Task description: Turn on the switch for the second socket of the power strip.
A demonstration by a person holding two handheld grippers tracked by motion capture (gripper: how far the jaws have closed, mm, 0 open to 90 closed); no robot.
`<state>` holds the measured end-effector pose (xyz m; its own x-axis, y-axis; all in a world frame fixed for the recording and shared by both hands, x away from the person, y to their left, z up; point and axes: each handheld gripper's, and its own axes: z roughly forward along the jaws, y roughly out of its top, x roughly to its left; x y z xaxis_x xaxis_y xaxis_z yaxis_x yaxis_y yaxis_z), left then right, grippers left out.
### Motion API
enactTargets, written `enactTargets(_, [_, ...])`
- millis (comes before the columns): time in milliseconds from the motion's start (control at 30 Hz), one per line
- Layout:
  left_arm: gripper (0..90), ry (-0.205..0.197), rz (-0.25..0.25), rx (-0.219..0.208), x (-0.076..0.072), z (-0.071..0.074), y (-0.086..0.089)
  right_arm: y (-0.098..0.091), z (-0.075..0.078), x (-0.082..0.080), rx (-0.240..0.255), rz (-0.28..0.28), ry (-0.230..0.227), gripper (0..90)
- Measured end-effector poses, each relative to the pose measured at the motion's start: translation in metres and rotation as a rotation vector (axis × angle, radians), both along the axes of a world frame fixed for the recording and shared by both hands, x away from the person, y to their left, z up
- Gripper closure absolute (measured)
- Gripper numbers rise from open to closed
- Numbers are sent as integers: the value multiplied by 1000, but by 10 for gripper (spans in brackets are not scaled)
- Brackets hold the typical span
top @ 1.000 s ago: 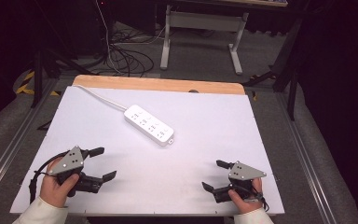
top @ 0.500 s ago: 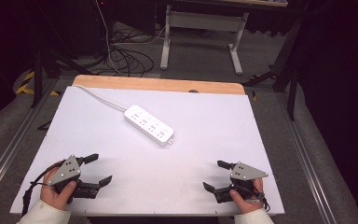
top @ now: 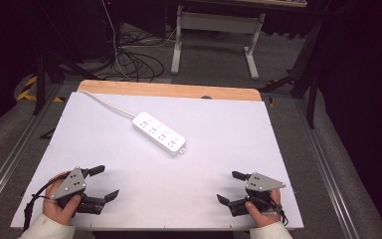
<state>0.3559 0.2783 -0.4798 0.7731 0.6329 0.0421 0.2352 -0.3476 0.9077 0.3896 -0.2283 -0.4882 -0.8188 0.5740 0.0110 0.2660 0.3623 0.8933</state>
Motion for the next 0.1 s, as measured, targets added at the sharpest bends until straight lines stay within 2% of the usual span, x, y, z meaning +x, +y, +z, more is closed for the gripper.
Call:
enactTargets(33, [102, 15, 0, 1, 0, 0, 0, 0, 0, 0, 1, 0, 1, 57])
enactTargets(67, [102, 48, 2, -1, 0, 0, 0, 0, 0, 1, 1, 1, 0, 56])
enactTargets(100, [102, 55, -2, -2, 1, 0, 1, 0, 0, 1, 1, 1, 0, 56])
